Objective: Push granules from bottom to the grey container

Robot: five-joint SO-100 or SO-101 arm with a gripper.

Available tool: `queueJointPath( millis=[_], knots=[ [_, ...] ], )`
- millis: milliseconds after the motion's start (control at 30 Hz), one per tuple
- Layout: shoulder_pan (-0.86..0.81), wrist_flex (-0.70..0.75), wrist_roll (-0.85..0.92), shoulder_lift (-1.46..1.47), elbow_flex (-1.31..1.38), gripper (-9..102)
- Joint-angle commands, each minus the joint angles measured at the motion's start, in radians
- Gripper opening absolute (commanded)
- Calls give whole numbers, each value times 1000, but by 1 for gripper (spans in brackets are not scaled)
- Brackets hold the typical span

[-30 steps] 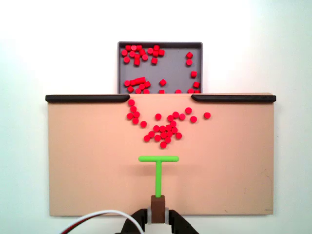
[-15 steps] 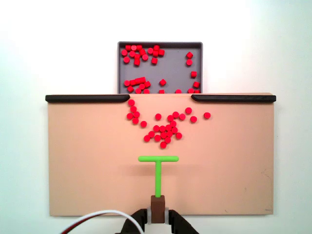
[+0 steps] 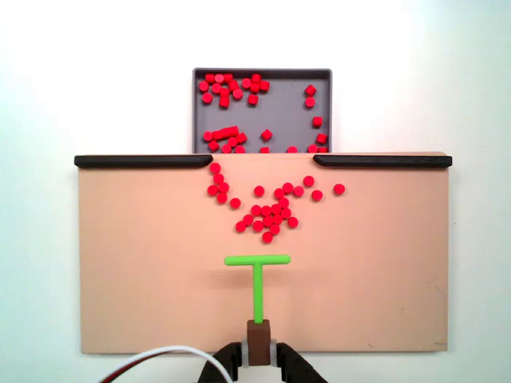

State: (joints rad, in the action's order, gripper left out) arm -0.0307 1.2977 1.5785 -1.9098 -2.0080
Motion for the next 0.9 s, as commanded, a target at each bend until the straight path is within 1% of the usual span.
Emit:
queueJointPath(
  millis=[0, 200, 433, 833, 867],
  knots=[
    [-3, -3, 8, -25, 5, 0],
    [0, -5, -14, 0, 5, 0],
    [-9, -6, 0, 49, 5, 0],
    [-52, -6, -18, 81, -29, 0],
    [-52, -31, -23, 78, -41, 0]
  ],
)
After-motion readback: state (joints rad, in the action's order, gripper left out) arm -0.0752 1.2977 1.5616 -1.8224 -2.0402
